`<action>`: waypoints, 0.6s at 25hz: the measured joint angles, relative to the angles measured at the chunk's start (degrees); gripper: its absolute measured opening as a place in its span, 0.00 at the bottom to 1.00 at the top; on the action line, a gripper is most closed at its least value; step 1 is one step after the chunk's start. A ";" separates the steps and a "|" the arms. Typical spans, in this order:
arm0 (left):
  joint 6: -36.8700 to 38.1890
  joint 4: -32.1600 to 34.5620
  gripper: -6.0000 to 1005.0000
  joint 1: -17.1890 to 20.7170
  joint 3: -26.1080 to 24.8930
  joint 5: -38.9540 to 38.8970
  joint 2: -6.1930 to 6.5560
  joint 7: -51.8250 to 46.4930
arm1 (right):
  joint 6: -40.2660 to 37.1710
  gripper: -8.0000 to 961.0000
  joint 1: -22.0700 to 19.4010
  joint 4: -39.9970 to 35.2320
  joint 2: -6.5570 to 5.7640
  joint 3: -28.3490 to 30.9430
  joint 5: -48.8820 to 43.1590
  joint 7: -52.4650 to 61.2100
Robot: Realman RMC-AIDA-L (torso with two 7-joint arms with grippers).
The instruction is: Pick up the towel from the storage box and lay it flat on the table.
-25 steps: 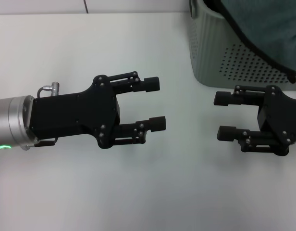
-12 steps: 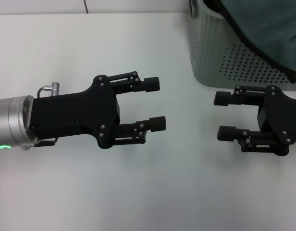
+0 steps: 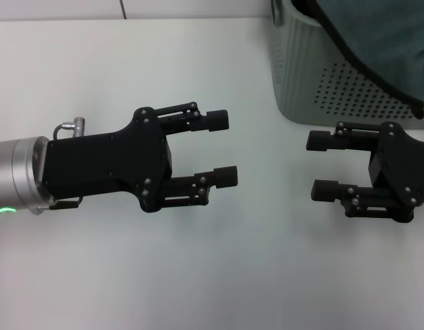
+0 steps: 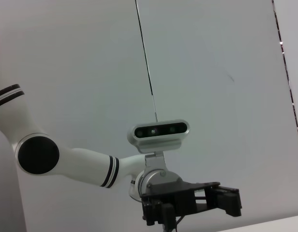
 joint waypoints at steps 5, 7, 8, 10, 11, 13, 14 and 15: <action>0.00 0.00 0.72 0.00 0.00 0.00 0.00 0.00 | 0.00 0.68 0.00 0.00 0.00 0.00 0.00 0.00; 0.00 0.00 0.72 0.00 0.00 0.00 0.00 0.00 | 0.00 0.68 0.00 0.00 0.00 0.00 0.00 0.00; 0.00 0.00 0.72 0.00 0.00 0.00 0.00 0.00 | 0.00 0.68 0.00 0.00 0.00 0.00 0.00 0.00; 0.00 0.00 0.72 0.00 0.00 0.00 0.00 0.00 | 0.00 0.68 0.00 0.00 0.00 0.00 0.00 0.00; 0.00 0.00 0.72 -0.01 0.00 0.00 0.00 0.00 | 0.00 0.68 0.00 0.00 0.00 0.00 0.00 0.00; 0.00 0.00 0.72 0.00 0.00 0.00 0.00 0.00 | 0.00 0.68 0.00 0.00 0.00 0.00 0.00 0.00; 0.00 0.00 0.72 0.00 0.00 0.00 0.00 0.00 | 0.00 0.68 0.00 0.00 0.00 0.00 0.00 0.00; 0.00 0.00 0.72 0.00 0.00 0.00 0.00 0.00 | 0.00 0.68 0.00 0.00 0.00 0.00 0.00 0.00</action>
